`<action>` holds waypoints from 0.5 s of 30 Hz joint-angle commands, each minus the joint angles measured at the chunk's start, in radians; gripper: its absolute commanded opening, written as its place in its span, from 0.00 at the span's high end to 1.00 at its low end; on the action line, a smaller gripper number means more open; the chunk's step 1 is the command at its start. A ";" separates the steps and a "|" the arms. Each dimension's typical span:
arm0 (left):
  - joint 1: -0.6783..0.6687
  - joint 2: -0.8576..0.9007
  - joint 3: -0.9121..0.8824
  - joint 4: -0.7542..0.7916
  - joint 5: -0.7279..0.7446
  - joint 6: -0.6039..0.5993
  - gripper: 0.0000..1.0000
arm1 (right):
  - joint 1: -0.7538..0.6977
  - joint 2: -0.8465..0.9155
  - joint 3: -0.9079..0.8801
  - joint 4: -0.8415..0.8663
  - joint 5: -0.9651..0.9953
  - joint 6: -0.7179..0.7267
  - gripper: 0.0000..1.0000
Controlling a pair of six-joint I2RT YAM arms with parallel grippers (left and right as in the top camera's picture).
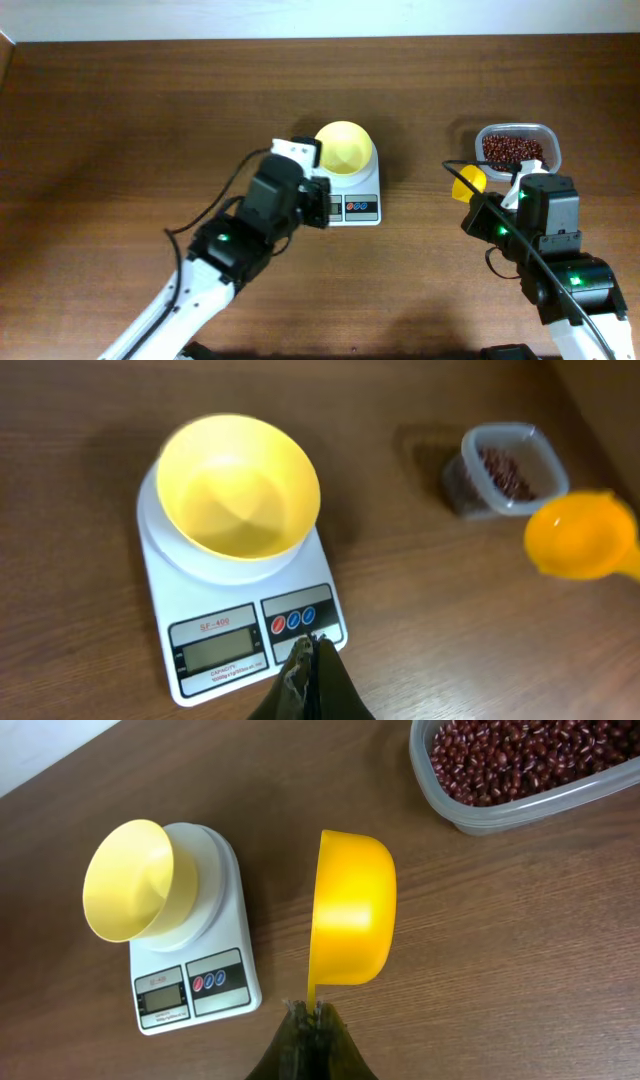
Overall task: Scoop item into bowl and weigh 50g on scale
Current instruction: 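Press the tare button on the scale with the left gripper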
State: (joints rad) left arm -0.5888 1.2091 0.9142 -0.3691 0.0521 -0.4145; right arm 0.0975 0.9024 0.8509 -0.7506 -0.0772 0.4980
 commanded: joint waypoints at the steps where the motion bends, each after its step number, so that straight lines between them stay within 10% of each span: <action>1: -0.071 0.122 0.019 0.002 -0.053 0.129 1.00 | -0.007 -0.002 0.019 0.006 0.002 0.007 0.96; 4: -0.109 0.266 0.019 -0.002 -0.053 0.313 1.00 | -0.007 0.008 0.019 0.010 0.002 0.009 0.96; 15: -0.109 0.319 0.019 -0.006 -0.093 0.341 0.94 | -0.007 0.010 0.019 0.022 -0.002 0.064 0.96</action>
State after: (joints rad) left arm -0.6949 1.5227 0.9169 -0.3733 -0.0349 -0.0872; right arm 0.0975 0.9134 0.8509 -0.7296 -0.0772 0.5537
